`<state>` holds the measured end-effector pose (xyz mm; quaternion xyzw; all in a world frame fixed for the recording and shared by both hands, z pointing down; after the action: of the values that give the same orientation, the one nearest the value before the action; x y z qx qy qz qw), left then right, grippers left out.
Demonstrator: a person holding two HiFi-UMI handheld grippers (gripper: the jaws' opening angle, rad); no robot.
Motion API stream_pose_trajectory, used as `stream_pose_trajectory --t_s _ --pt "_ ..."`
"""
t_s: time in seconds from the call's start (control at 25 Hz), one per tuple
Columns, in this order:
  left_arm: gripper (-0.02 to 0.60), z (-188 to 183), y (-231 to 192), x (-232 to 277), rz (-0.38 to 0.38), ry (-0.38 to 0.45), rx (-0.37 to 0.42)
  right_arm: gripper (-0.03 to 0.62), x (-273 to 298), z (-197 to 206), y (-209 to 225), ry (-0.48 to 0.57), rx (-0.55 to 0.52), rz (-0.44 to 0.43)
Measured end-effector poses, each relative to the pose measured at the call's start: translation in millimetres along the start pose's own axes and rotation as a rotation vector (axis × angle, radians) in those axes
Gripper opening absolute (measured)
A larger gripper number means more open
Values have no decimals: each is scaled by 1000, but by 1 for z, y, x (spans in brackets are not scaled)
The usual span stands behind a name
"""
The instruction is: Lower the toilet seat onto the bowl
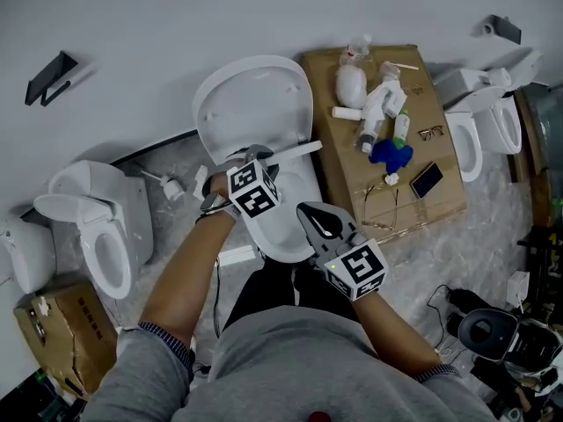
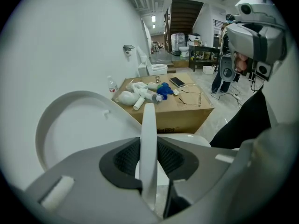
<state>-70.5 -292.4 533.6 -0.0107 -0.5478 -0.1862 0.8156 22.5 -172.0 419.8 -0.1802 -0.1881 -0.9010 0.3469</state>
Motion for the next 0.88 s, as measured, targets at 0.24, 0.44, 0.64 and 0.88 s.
stream_pose_trajectory --t_s 0.24,0.44,0.64,0.88 --pt "114 -1 20 2 -5 -13 -10 15 -11 13 4 -10 -10 -22" --pt "125 1 35 2 10 -14 -51 15 -22 21 11 -6 -17 -38" --pt "166 0 53 1 67 -7 -113 15 -39 28 15 -16 -28 -51" --pt "166 1 74 3 77 -32 -117 15 -51 34 19 -11 -32 -58"
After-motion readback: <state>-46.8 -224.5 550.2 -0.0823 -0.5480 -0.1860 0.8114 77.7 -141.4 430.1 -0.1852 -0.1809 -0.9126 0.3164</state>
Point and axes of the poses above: the fingertips, and each gripper's own axes: x forward along the fingers, y to its right, z out of its underside, the point moved 6 cm from there along -x, backward along the fingers, and after that the axes turned 6 degrees about -y, right-handed, at the moved point
